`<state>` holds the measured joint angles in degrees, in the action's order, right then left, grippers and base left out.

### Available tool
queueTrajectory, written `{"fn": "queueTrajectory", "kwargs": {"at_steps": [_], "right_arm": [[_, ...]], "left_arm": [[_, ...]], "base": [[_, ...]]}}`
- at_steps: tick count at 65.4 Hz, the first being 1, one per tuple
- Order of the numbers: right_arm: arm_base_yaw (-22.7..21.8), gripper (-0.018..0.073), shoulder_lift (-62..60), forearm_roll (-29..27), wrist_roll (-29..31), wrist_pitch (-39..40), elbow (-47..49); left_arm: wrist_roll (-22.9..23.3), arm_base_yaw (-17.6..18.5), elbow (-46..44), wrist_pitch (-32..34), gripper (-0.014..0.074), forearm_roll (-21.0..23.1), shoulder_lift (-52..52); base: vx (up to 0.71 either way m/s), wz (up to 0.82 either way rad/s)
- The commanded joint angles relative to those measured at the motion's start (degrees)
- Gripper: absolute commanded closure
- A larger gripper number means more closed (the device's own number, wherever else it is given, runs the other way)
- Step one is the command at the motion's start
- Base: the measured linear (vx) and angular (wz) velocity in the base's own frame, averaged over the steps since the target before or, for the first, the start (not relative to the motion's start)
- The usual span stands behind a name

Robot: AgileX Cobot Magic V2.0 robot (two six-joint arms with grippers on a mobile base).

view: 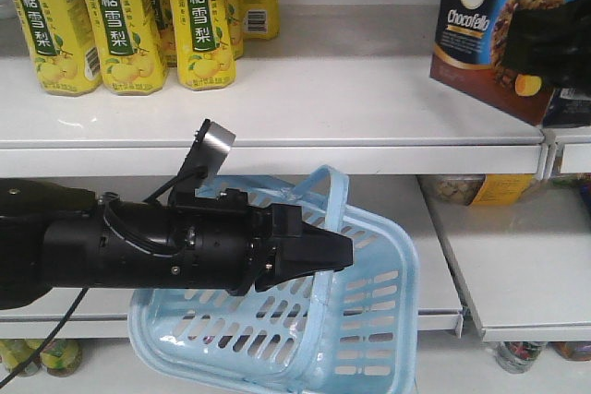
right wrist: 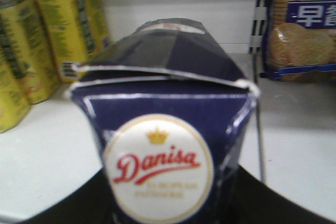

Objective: Left arm holds basket, right arm returns cookies
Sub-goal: 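Lower the box upright onto the upper shelf with the right gripper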

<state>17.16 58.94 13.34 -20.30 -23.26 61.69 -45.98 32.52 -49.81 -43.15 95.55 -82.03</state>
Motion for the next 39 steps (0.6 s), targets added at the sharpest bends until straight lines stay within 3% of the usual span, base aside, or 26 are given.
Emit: {"fn": "queueTrajectory", "kwargs": {"at_steps": [1,14,39], "right_arm": [[-4.55,0.0430,1.98,1.28,-0.17,8.23,2.44],[-9.96,0.0430,8.39,0.65,-0.82,16.52,2.44],[-10.26,0.0405,17.72,1.06,-1.15,25.11,2.44]], "left_arm": [[-1.23,-0.14,-2.35,-0.95,0.0599,5.98,2.42],[-1.23,-0.14,-2.35,-0.95,0.0599,5.98,2.42],[-1.23,-0.14,-2.35,-0.95,0.0599,5.98,2.42]], "base": [[0.00,0.00],[0.00,0.00],[0.00,0.00]]}}
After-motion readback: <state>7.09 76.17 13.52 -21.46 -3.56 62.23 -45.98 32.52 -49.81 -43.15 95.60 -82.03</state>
